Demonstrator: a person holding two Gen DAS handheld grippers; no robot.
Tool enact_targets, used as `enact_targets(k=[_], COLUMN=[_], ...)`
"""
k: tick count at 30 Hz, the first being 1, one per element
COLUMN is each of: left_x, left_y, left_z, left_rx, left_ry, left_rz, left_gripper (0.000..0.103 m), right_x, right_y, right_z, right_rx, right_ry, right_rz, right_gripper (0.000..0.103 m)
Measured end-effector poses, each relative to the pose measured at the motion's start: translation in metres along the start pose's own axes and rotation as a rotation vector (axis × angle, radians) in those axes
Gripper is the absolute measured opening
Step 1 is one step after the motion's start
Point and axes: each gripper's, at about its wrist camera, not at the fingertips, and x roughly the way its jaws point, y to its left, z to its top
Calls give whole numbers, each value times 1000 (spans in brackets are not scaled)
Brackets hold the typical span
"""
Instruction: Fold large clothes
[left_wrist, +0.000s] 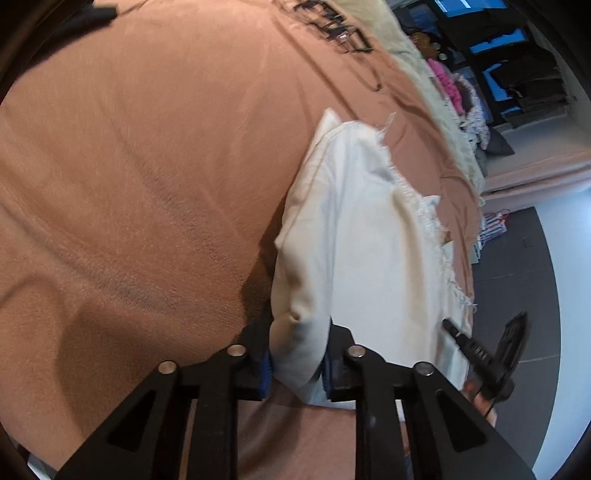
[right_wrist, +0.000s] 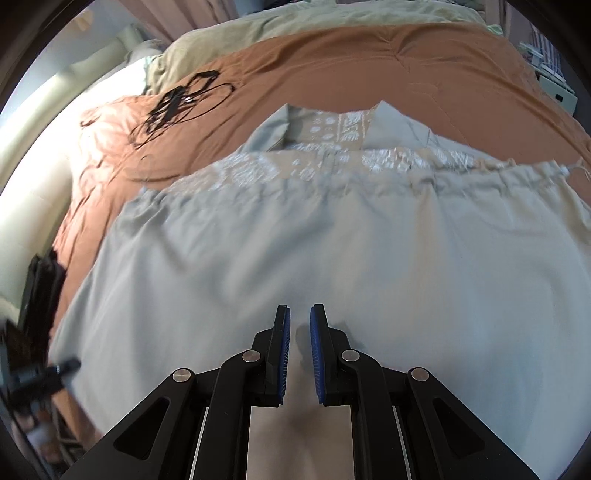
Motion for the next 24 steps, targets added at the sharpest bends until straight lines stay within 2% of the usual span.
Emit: enact_targets(k=[9,18,24], left_x=[-37,-53,-58], left_y=[-62,-139,-198], left_z=[0,-2,-8], left_rx=[88,208,297], left_ry=[-54,-58,-52], left_rz=[-134,-235,-289], left_gripper=[15,14,14], right_x=[-23,-36,-32], right_y=[2,-5,-11], right_z=[-60,-114,-133], right_rx=[-8,13,28], right_ry=[16,17,5], right_rz=[59,94,112], right_gripper=[12,12,12])
